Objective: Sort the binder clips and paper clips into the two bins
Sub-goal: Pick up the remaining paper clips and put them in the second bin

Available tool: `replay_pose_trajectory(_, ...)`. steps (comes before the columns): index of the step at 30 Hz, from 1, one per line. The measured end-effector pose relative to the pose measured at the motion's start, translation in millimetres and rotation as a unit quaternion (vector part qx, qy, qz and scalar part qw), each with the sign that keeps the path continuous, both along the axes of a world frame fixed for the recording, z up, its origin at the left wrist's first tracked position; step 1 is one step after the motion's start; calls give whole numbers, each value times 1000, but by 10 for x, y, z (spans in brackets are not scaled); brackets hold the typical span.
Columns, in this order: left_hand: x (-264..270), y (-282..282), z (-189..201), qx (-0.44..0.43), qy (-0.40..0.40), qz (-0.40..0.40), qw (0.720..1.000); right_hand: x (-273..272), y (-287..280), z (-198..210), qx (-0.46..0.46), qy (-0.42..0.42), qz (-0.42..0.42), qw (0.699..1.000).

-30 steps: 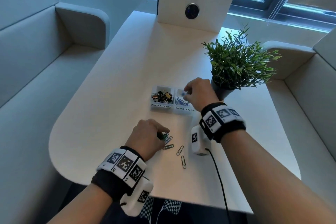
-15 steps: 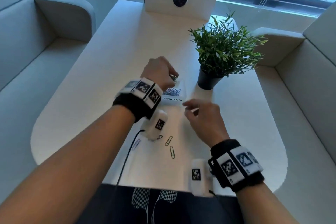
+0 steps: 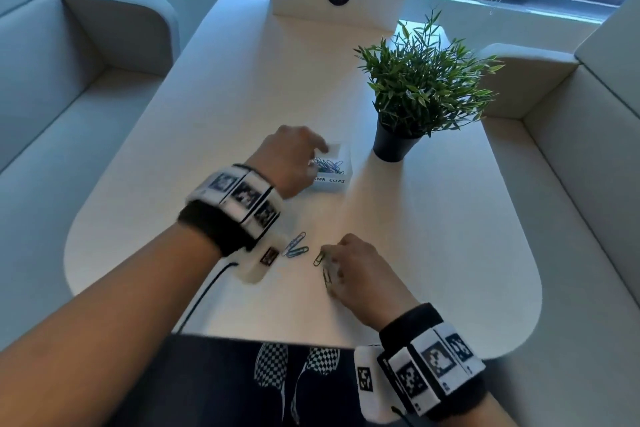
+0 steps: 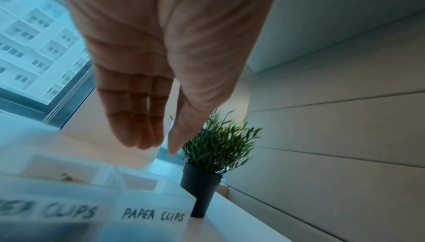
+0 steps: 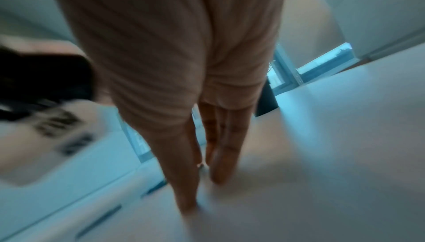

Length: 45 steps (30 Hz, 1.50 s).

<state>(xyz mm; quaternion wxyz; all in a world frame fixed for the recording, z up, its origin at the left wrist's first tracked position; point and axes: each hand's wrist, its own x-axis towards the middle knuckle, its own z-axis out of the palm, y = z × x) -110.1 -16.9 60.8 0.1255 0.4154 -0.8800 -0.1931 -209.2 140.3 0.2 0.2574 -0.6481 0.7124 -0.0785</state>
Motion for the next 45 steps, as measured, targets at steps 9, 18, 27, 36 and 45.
replay_pose_trajectory(9, 847, 683, -516, 60, -197, 8, 979, 143, -369, -69, -51, -56, 12, 997)
replay_pose_trajectory(18, 534, 754, -628, 26, -120, 29, 992, 89, -528, -31, -41, -24, 103, 994)
replay_pose_trajectory(27, 382, 680, -693, 29, -147, 75, 986, 118, -555, -47, -85, -8, 93, 992)
replay_pose_trajectory(36, 417, 611, -625, 36, -138, 25, 989, 122, -522, -76, -52, 24, 78, 995)
replay_pose_trajectory(45, 459, 566, -618, 78, -118, 12, 990, 87, -445, -34, -61, -42, 31, 997)
